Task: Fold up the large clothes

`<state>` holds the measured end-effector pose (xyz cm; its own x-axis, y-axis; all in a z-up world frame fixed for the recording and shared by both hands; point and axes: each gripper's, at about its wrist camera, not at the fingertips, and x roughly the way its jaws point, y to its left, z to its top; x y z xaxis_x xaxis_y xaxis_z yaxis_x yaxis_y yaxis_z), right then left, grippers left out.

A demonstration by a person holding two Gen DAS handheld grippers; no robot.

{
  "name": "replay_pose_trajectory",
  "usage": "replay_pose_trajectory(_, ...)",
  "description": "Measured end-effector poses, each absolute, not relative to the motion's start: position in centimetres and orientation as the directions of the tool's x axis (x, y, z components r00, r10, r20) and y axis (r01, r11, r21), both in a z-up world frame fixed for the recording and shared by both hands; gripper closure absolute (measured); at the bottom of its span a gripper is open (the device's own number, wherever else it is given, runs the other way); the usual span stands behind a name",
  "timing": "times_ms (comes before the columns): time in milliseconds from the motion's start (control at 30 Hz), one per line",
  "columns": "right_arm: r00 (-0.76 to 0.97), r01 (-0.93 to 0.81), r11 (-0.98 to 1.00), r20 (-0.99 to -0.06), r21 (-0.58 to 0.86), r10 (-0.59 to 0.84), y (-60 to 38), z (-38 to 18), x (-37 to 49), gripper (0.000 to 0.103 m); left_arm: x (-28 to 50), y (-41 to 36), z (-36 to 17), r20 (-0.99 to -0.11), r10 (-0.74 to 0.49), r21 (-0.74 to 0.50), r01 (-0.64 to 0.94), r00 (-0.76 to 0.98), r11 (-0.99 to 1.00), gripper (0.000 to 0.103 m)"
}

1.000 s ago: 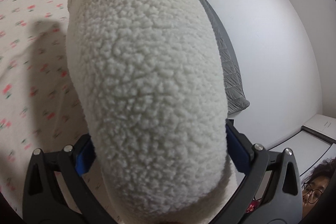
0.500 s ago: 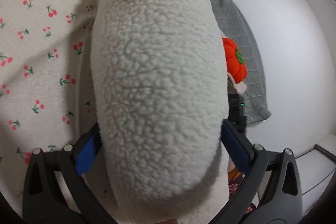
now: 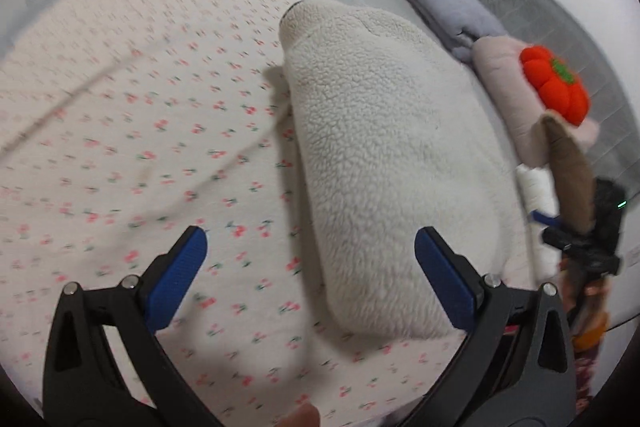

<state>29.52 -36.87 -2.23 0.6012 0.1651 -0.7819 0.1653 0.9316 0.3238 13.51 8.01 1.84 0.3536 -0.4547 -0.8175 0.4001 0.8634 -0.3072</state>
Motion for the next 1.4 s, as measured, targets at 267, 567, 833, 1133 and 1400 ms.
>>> replay_pose_trajectory(267,0.692,0.15,0.969,-0.721,0.194,0.037,-29.6,0.5,16.8,0.0,8.8,3.1,2.5,-0.823,-0.308,-0.107,0.402,0.478,0.909,0.0)
replay_pose_trajectory(567,0.711,0.213,0.97,-0.699,0.12,-0.07,-25.4,1.5,12.5,0.0,2.5,0.8,1.8,-0.776,-0.243,-0.063,0.311,0.583,0.948,0.0)
replay_pose_trajectory(833,0.691,0.319,0.943,-0.703,0.089,-0.167,-24.0,0.6,9.6,0.0,-0.5,-0.5,1.1,-0.768,-0.179,-0.002,0.278,0.614,0.961,0.0)
replay_pose_trajectory(1133,0.627,0.373,0.928,-0.741,0.012,-0.242,-22.9,-1.0,8.6,0.0,-2.1,-2.3,0.5,-0.769,-0.133,0.058,0.275,0.625,0.96,0.0)
replay_pose_trajectory(1400,0.622,0.36,0.929,-0.721,-0.083,-0.305,-21.5,-0.1,8.7,0.0,-2.9,-3.1,0.3,-0.778,-0.144,0.047,0.286,0.612,0.957,0.0)
